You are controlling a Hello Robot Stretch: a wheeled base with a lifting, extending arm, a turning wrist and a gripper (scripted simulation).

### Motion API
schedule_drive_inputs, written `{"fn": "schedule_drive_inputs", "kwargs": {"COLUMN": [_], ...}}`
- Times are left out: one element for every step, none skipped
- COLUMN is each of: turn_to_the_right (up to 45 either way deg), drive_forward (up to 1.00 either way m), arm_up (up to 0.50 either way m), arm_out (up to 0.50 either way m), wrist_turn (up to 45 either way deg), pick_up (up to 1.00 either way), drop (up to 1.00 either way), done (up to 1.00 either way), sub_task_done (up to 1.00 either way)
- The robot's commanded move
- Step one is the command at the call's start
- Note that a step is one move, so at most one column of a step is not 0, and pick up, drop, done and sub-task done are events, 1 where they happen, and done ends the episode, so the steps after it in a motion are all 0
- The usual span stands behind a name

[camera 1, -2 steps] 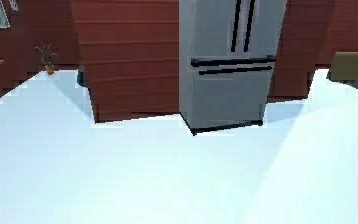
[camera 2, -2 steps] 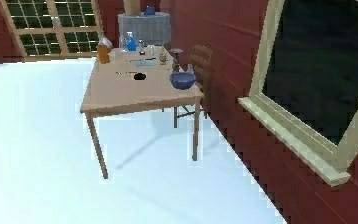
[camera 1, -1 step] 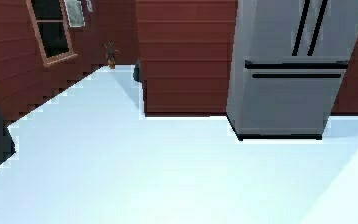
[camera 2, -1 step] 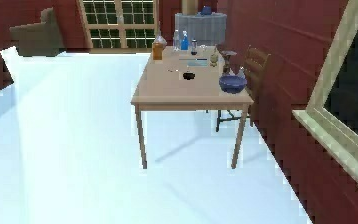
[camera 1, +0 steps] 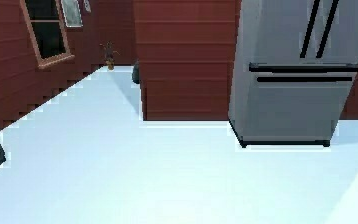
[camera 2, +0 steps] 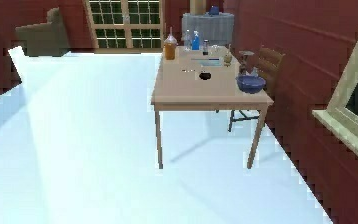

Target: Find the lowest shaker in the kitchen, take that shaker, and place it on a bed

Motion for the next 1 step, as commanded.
{"fn": "schedule_drive_inputs", "kwargs": {"turn_to_the_right": [-45.0], "drive_forward": [0.00], "arm_up": [0.00], "arm_out": [0.00], "wrist_turn": [0.0], "pick_up": [0.00], "drop": [0.00], "done": [0.00], "sub_task_done": [0.00]}}
